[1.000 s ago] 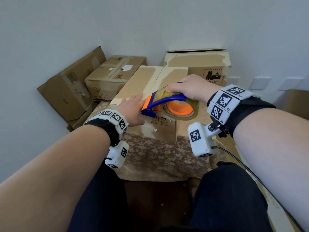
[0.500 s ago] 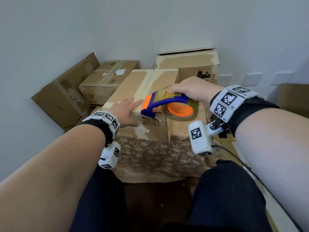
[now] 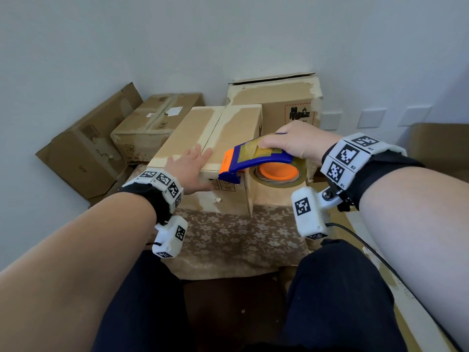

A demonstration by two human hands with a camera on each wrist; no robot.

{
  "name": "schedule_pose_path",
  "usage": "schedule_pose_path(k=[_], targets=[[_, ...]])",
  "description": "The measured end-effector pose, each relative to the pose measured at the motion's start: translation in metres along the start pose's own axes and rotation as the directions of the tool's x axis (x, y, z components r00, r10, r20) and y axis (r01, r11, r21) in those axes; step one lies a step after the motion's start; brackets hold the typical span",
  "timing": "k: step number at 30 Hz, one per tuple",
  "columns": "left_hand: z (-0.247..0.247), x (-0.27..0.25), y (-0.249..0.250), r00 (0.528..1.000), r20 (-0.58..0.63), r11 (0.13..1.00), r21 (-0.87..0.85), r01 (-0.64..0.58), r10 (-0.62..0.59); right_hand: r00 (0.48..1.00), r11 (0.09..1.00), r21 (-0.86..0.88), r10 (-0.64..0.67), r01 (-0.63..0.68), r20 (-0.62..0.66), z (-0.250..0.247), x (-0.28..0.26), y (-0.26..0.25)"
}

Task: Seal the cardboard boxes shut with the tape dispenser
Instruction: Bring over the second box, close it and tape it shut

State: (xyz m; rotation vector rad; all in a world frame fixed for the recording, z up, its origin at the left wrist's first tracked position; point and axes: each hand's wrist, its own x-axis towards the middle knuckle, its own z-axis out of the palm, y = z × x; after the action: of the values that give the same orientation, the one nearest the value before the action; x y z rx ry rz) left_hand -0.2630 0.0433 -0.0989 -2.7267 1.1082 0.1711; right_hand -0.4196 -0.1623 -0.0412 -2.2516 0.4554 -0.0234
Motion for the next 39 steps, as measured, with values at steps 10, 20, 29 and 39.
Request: schedule_pose_path(k=[10,20,29,39], targets=[[0.008,0.012,0.010,0.981,-0.082,0.984,-0.016,-0.175,0.174,0.998,0.998,0.000,0.070,-0.070,0.005,0.008,0.004,0.007],[0.008,0.010,-0.022,0.978,-0.092,0.981,-0.016,-0.191,0.189,0.999,0.992,0.119,0.042,-0.045,0.024,0.048,0.023,-0.011],[0.010,0.009,-0.036,0.983,-0.062,0.983,-0.053,-0.174,0.171,1.000,0.979,0.204,0.017,-0.020,0.015,0.062,0.026,-0.013],[0.007,0.008,-0.033,0.990,-0.004,0.989,-0.046,-0.138,0.138,0.999,0.987,0.160,-0.017,0.012,0.028,0.034,0.005,-0.012]])
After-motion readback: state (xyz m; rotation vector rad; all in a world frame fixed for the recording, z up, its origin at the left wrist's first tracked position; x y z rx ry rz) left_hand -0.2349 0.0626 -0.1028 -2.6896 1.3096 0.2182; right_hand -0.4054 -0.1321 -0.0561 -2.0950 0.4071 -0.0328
